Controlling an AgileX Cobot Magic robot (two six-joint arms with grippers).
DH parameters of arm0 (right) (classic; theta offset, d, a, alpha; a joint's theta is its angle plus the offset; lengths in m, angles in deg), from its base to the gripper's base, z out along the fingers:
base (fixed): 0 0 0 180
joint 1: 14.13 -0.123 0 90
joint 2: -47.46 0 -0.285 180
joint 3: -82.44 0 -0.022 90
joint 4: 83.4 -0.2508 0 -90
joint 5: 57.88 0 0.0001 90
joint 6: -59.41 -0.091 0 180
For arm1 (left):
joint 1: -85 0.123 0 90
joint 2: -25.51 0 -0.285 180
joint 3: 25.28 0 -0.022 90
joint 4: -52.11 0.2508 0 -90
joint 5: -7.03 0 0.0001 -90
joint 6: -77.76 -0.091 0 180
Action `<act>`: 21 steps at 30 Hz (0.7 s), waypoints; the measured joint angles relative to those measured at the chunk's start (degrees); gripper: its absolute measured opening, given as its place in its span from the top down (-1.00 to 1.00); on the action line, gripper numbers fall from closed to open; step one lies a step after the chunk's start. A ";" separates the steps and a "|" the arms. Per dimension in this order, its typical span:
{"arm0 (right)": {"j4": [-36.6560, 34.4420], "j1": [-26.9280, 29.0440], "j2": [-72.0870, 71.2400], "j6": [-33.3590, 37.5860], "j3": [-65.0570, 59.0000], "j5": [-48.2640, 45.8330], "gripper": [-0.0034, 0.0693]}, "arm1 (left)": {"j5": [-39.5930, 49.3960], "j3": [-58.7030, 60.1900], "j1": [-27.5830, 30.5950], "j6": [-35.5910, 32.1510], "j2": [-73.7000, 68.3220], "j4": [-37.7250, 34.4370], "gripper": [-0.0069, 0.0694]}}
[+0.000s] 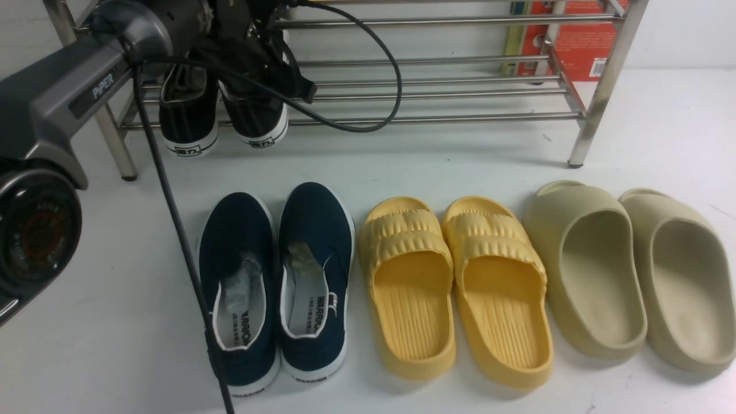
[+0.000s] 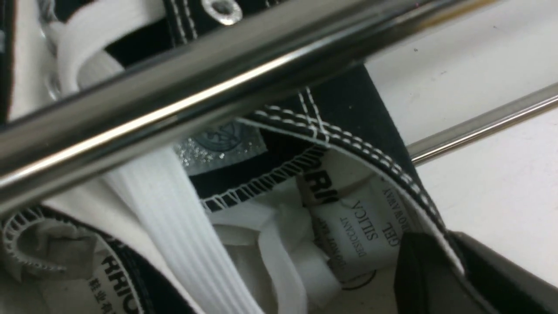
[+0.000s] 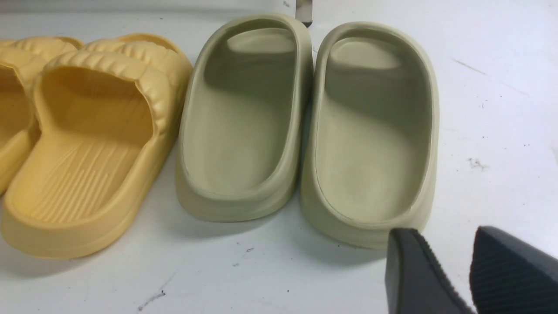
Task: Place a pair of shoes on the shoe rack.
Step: Use the left arm to put a shoe into the shoe rack
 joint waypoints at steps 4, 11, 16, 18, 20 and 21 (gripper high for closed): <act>0.00 0.00 0.00 0.00 0.00 0.00 0.25 | -0.18 0.00 0.00 0.00 0.24 0.37 0.56; 0.00 0.00 0.00 0.00 0.00 0.00 0.25 | -2.96 -0.50 0.00 -0.04 2.50 0.86 0.42; 0.00 0.00 0.00 0.00 0.00 0.00 0.25 | -2.98 -0.57 0.00 -0.04 2.81 0.81 0.36; 0.00 0.00 0.00 0.00 0.00 0.00 0.25 | -2.98 -0.57 0.00 -0.04 2.81 0.81 0.34; 0.00 0.00 0.00 0.00 0.00 0.00 0.25 | -2.42 -0.57 0.00 -0.04 2.93 0.19 0.31; 0.00 0.00 0.00 0.00 0.00 0.00 0.25 | -1.73 -0.57 0.00 -0.04 3.17 -0.43 0.30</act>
